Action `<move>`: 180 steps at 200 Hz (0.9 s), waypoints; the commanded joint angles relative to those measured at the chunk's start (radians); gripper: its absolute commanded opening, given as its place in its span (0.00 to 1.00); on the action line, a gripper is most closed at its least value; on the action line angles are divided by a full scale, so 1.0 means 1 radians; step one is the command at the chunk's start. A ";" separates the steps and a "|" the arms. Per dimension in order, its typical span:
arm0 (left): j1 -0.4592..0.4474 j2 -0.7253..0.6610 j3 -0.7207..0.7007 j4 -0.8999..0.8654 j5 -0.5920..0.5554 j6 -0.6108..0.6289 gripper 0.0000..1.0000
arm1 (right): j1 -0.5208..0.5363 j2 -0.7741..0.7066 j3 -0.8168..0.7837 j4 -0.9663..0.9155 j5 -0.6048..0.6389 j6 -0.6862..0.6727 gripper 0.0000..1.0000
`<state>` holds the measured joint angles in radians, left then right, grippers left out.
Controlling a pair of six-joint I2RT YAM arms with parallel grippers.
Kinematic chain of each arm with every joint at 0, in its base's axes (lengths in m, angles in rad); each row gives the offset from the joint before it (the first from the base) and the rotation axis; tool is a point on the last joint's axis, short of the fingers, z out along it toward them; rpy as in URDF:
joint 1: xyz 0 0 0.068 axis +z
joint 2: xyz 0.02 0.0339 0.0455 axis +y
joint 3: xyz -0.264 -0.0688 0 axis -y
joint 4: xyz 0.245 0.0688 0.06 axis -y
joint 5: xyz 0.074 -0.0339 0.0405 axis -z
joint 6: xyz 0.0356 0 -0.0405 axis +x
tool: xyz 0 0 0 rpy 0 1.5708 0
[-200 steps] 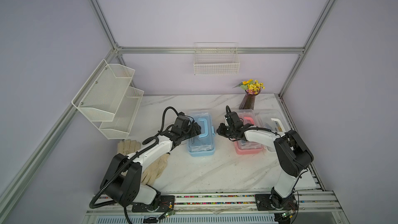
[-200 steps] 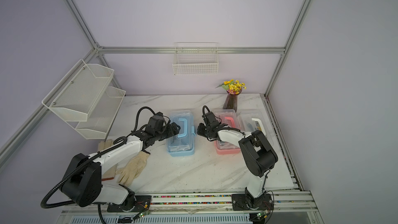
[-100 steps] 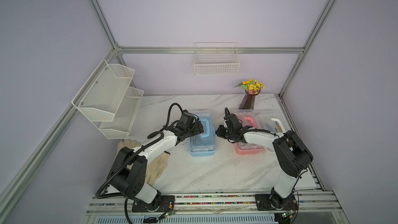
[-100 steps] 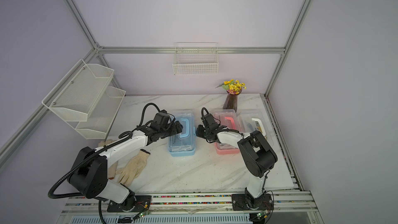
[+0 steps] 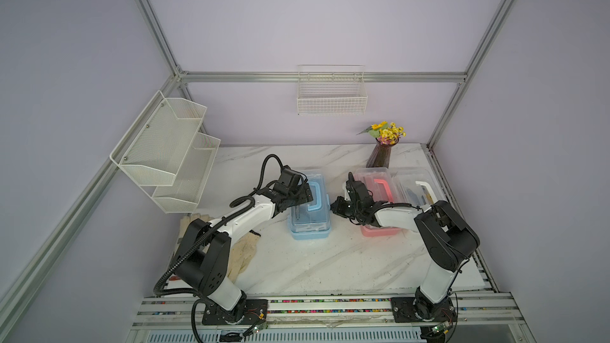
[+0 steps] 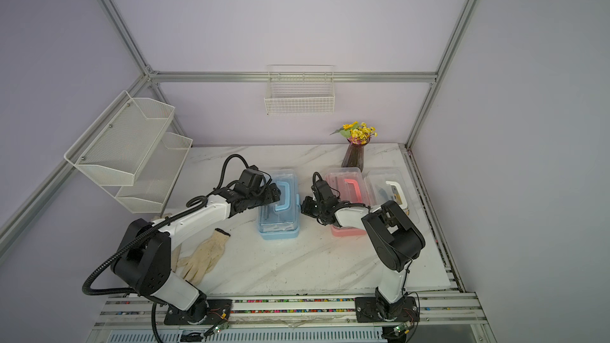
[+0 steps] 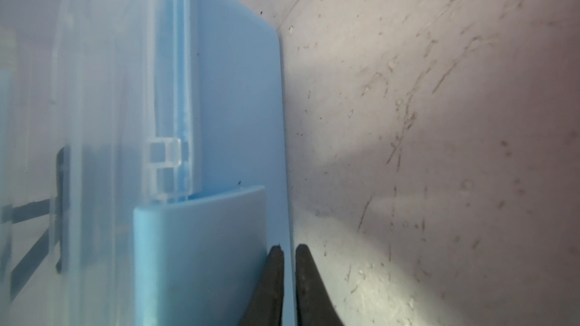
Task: Close toolboxes
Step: Fasten the toolbox latch on the toolbox.
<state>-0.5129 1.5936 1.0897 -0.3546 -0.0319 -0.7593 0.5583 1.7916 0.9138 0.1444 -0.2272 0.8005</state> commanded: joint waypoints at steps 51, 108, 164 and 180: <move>-0.070 0.110 0.086 -0.019 0.190 0.007 0.86 | 0.052 0.001 0.078 0.196 -0.203 -0.066 0.14; -0.050 0.032 0.099 -0.046 0.086 0.031 1.00 | 0.052 -0.096 0.265 -0.394 0.106 -0.207 0.26; -0.037 -0.029 0.225 -0.102 -0.032 0.160 1.00 | 0.034 -0.291 0.314 -0.533 0.260 -0.308 0.41; -0.032 -0.076 0.237 -0.107 -0.082 0.206 1.00 | -0.003 -0.354 0.335 -0.600 0.325 -0.348 0.49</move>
<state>-0.5423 1.6264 1.2415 -0.4622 -0.0494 -0.6495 0.5980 1.5219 1.2163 -0.3412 -0.0231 0.5373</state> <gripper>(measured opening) 0.999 0.443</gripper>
